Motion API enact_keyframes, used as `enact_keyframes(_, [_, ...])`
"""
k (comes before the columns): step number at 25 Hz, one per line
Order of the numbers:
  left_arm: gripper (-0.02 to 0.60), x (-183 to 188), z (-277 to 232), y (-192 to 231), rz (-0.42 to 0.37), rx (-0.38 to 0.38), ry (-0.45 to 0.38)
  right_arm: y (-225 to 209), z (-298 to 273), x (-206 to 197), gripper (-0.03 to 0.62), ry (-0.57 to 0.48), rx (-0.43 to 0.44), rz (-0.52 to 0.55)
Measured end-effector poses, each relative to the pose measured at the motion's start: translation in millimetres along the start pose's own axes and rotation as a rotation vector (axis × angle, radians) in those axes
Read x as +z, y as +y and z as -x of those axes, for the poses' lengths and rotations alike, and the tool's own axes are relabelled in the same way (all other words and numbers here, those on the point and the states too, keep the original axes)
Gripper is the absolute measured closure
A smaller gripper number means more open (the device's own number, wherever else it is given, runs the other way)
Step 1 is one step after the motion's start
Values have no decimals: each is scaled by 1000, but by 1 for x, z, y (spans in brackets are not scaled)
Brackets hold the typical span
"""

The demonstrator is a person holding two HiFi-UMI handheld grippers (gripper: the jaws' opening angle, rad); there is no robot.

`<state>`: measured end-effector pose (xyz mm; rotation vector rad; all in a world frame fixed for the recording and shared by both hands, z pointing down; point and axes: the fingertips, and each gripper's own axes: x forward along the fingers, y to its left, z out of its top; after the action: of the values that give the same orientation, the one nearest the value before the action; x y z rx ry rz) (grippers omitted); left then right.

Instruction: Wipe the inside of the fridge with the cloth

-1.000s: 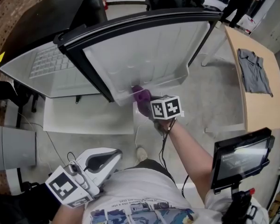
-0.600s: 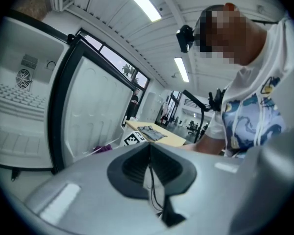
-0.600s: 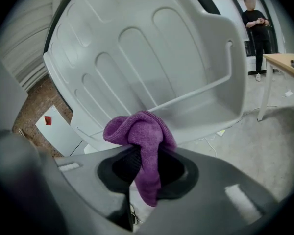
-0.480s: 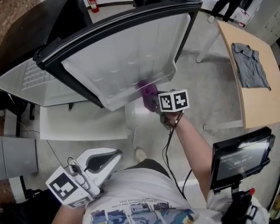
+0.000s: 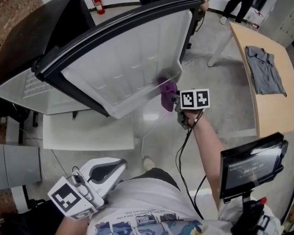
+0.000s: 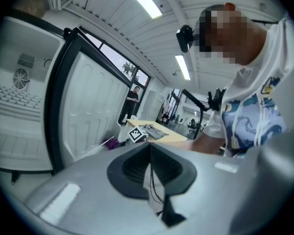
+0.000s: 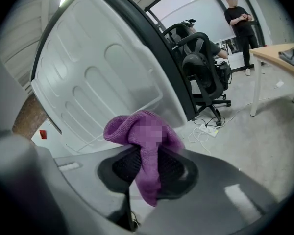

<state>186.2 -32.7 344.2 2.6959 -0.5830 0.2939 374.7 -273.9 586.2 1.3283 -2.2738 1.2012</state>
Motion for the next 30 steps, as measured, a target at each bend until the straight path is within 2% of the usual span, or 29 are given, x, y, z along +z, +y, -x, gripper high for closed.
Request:
enact_keyframes(5, [575, 3, -14, 10, 10, 5, 3, -41, 1, 21, 514, -19, -44, -38])
enact_keyframes(18, [575, -1, -5, 1, -2, 25, 1, -67, 29, 33, 514, -123, -131, -65])
enact_keyframes(24, [575, -5, 1, -4, -8, 4, -1, -72, 55, 32, 516, -173, -221, -18])
enact_keyframes(30, [575, -5, 5, 1, 5, 7, 2, -50, 74, 21, 514, -165, -283, 152])
